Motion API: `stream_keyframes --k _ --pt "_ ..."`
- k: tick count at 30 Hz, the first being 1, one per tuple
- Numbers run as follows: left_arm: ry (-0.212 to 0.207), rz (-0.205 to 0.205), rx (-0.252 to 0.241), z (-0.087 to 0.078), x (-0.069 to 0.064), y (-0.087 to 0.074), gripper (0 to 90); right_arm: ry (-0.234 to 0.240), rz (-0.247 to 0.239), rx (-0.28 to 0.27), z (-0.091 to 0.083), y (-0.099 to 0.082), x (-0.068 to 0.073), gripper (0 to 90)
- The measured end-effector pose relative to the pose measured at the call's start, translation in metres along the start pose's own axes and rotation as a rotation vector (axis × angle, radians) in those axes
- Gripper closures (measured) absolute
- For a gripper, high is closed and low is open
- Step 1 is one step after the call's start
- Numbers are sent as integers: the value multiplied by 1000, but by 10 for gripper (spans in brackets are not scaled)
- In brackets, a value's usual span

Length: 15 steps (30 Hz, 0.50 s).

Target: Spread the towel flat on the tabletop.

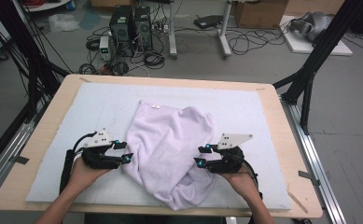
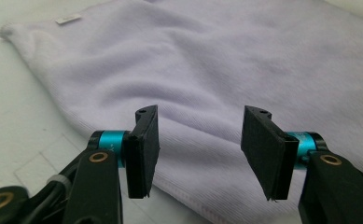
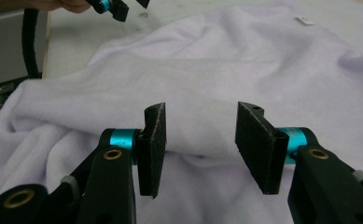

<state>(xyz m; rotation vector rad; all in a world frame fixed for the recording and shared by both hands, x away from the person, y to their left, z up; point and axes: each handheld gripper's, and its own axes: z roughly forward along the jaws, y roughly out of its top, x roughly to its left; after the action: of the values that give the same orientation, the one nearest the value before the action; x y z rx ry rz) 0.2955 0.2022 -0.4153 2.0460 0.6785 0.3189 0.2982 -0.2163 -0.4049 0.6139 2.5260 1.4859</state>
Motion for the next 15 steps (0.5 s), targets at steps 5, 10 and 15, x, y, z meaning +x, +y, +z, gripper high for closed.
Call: stream_keyframes --k 5,10,15 --pt "-39 3 25 1 -7 -8 471 21 8 21 6 -11 7 508" --pt "-51 21 51 6 -13 -15 501 31 -3 43 14 -15 12 498" --pt "-35 59 103 10 -15 -19 529 28 -4 59 22 -19 18 509"
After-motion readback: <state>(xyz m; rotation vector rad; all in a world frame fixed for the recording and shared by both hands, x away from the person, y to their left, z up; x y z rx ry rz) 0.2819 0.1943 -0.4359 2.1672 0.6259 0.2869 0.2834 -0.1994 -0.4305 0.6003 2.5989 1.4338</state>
